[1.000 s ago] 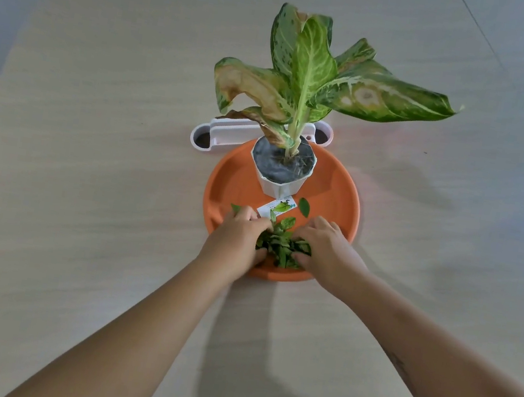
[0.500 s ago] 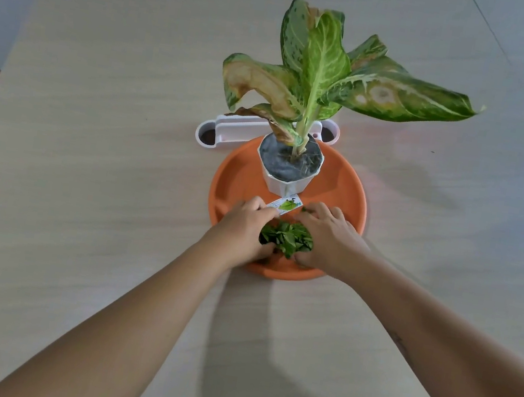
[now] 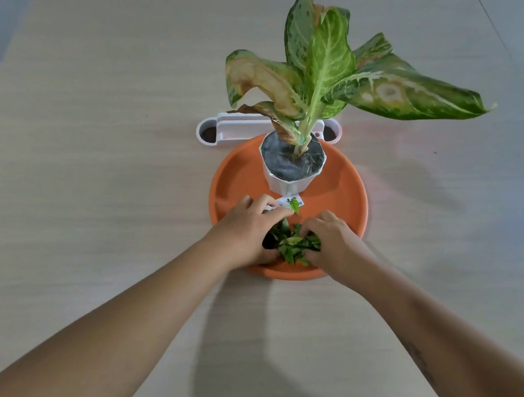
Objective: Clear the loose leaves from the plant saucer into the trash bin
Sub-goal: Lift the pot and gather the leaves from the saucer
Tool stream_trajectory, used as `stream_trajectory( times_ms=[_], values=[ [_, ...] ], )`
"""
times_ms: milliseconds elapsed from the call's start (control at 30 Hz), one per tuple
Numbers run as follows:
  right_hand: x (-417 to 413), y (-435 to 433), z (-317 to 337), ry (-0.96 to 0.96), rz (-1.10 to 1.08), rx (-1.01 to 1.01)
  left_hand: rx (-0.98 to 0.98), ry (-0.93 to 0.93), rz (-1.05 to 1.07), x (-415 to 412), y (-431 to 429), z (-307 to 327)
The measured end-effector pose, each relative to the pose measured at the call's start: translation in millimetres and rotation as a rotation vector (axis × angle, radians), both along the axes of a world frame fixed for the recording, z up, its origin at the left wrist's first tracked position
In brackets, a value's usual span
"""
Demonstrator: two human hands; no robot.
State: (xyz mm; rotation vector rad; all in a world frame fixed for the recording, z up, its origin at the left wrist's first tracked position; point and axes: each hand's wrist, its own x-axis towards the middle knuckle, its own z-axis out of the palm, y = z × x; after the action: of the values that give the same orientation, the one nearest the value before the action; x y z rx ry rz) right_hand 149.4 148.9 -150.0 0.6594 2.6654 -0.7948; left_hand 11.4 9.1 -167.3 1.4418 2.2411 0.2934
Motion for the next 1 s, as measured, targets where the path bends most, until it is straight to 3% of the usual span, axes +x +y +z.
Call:
stream_trajectory(
  times_ms=[167,333,533,800,1000],
  values=[
    [0,-7,-4,0.031,-0.017,-0.038,0.02,-0.08,0.014,2,-4,2],
    [-10,-4,2,-0.01,-0.018,0.062,-0.044,0.071,0.065,4,-1,4],
    [-17,-6,3,-0.058,0.12,0.068,-0.078,-0.074,0.137,-4,-8,8],
    [-8,-7,6,-0.009,0.105,0.018,-0.011,-0.186,0.118,-3,-8,6],
    [-2,-8,0,0.024,0.047,0.031,-0.008,-0.078,0.093,8,1,6]
  ],
)
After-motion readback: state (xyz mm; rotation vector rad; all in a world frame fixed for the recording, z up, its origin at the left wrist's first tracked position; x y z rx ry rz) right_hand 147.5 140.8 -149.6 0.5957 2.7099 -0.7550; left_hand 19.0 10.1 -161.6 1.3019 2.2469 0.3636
